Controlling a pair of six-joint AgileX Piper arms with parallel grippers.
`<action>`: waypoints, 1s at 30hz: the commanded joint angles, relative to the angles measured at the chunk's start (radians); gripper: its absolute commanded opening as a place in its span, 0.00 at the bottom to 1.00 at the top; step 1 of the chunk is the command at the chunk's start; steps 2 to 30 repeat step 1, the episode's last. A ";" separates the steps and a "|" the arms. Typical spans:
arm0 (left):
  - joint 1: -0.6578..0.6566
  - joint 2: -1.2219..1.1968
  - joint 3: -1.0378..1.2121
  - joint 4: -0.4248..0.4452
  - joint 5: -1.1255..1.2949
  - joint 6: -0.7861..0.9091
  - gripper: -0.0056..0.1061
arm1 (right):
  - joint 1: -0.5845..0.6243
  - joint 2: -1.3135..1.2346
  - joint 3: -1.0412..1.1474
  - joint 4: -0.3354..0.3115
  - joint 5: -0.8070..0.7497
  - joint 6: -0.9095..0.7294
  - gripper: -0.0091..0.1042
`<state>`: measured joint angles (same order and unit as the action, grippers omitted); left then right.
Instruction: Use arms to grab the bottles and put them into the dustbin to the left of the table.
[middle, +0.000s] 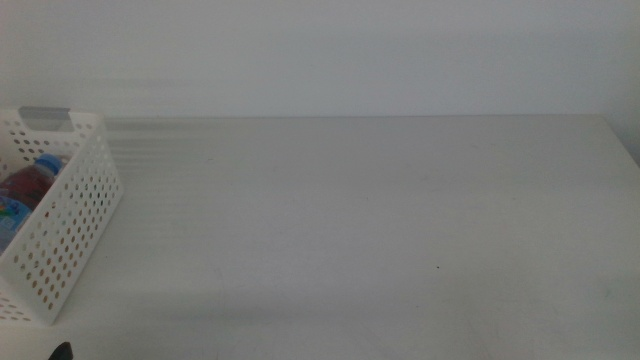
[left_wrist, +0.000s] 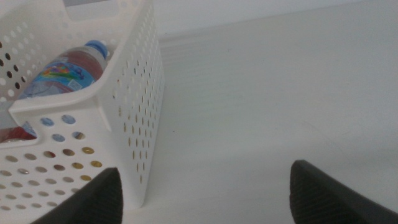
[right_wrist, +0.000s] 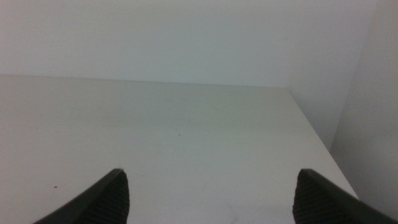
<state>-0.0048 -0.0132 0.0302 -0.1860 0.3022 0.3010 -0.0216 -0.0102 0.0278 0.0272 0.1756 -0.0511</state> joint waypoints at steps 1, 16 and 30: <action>-0.003 -0.015 0.006 -0.004 -0.078 -0.012 0.81 | -0.007 -0.027 -0.007 -0.006 -0.073 -0.003 0.73; -0.003 -0.015 0.006 -0.004 -0.078 -0.012 0.81 | -0.007 -0.027 -0.007 -0.006 -0.073 -0.003 0.73; -0.003 -0.015 0.006 -0.004 -0.078 -0.012 0.81 | -0.007 -0.027 -0.007 -0.006 -0.073 -0.003 0.73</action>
